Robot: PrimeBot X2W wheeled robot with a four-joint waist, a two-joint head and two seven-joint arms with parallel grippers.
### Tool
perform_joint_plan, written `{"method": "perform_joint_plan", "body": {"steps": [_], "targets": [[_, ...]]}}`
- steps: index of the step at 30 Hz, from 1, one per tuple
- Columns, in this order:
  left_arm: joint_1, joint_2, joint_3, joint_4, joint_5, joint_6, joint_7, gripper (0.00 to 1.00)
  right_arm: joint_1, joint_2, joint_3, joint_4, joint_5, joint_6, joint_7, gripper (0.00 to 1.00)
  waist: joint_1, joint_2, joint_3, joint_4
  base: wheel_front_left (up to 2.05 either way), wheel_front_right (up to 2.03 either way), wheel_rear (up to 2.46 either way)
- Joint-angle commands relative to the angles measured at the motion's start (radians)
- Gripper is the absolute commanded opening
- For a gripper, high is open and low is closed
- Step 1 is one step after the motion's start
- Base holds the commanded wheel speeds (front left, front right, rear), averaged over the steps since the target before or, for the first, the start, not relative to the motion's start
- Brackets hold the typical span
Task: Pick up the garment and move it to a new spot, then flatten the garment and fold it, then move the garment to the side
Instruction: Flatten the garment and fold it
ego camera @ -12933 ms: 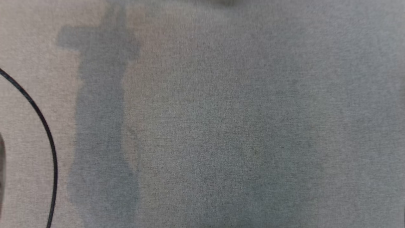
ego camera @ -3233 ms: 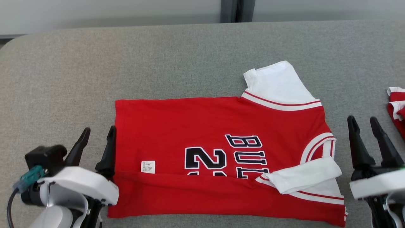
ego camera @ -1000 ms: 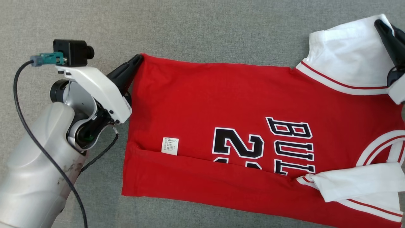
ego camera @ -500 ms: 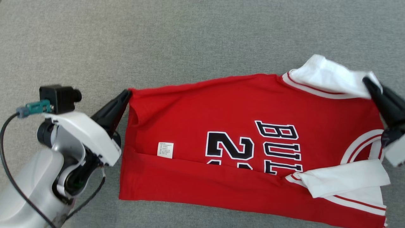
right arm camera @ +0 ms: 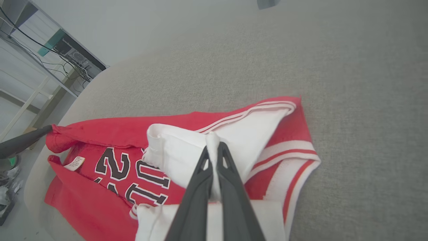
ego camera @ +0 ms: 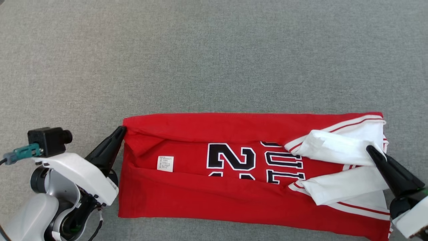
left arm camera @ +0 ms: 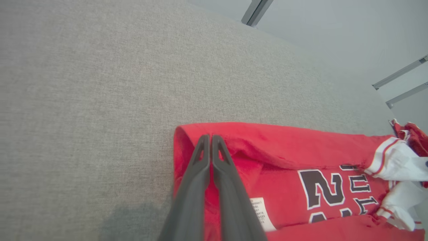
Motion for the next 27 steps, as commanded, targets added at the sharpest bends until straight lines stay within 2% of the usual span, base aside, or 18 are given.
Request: {"method": "perform_joint_plan", "body": {"steps": [1,7,12,22,23,24,25,27], "targets": [[0.010,0.011,0.010,-0.008,-0.005,0.005,-0.009,0.00,0.015,0.008,-0.010,-0.013,0.002,0.001,-0.007,0.00,0.0000,0.0000,-0.005,-0.003,0.00,0.00,0.00],[0.055,0.027,0.018,-0.035,-0.009,0.030,-0.012,0.00,0.090,0.045,-0.031,-0.045,0.003,0.001,0.010,0.00,0.0000,0.0000,-0.030,-0.013,0.00,0.00,0.00],[0.106,0.019,0.022,-0.044,-0.036,0.046,-0.018,0.00,0.122,0.071,-0.023,-0.027,-0.015,0.001,0.024,0.00,0.0000,0.0000,-0.047,-0.024,0.00,0.00,0.00],[0.144,-0.006,0.010,-0.007,-0.061,0.050,-0.019,0.00,0.141,0.101,0.023,0.026,-0.006,0.001,0.039,0.00,0.0000,0.0000,-0.069,-0.030,0.00,0.00,0.00],[0.148,-0.007,0.009,-0.002,-0.064,0.050,-0.018,0.00,0.142,0.104,0.027,0.027,-0.003,0.001,0.039,0.33,0.0000,0.0000,-0.072,-0.031,0.00,0.00,0.00],[0.149,-0.010,0.014,0.004,-0.066,0.057,-0.026,0.20,0.140,0.108,0.025,0.030,-0.001,0.001,0.029,0.62,0.0000,0.0000,-0.075,-0.032,0.00,0.00,0.00],[0.149,-0.009,0.018,0.008,-0.062,0.060,-0.032,1.00,0.143,0.113,0.024,0.037,0.001,0.001,0.025,1.00,0.0000,0.0000,-0.078,-0.034,0.00,0.00,0.00],[0.152,-0.015,0.022,0.011,-0.052,0.066,-0.049,1.00,0.143,0.120,0.020,0.038,-0.008,0.001,0.004,1.00,0.0000,0.0000,-0.083,-0.038,0.00,0.00,0.00]]}}
